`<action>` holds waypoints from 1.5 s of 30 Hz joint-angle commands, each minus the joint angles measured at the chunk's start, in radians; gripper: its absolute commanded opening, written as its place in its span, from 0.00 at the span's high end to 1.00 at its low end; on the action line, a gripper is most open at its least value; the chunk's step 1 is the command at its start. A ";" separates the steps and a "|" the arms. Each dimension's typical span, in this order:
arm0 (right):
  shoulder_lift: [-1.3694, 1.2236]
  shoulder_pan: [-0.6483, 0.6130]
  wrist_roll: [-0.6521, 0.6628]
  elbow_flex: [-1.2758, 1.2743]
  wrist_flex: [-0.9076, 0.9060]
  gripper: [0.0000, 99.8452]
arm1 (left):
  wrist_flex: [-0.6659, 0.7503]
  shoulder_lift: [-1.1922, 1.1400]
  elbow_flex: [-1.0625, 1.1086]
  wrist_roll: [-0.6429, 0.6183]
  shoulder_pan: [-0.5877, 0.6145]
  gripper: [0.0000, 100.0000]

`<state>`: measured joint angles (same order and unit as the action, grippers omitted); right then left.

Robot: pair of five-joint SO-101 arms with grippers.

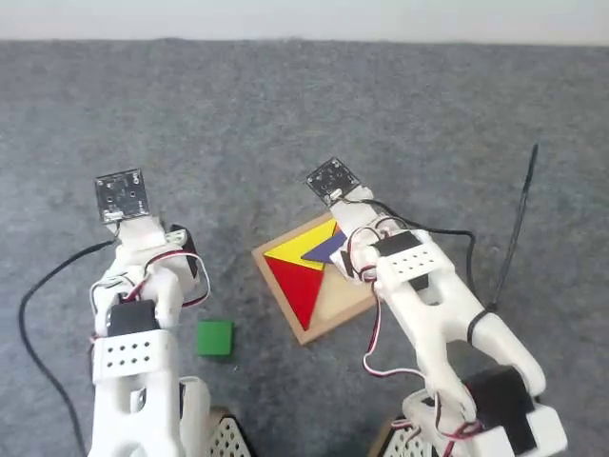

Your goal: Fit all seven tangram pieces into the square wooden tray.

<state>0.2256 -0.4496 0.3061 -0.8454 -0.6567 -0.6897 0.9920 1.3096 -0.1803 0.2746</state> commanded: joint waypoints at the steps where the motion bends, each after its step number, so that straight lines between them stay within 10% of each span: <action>1: 0.097 0.019 0.032 0.060 -0.031 0.98 | 0.023 0.017 -0.010 0.014 0.003 0.94; 45: 0.061 -0.154 0.451 0.281 -0.364 0.98 | 0.066 0.014 0.027 0.020 -0.031 0.94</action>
<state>0.1519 -0.5953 0.7449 -0.6260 -1.0111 -0.6467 0.9920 1.3449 -0.1772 0.2685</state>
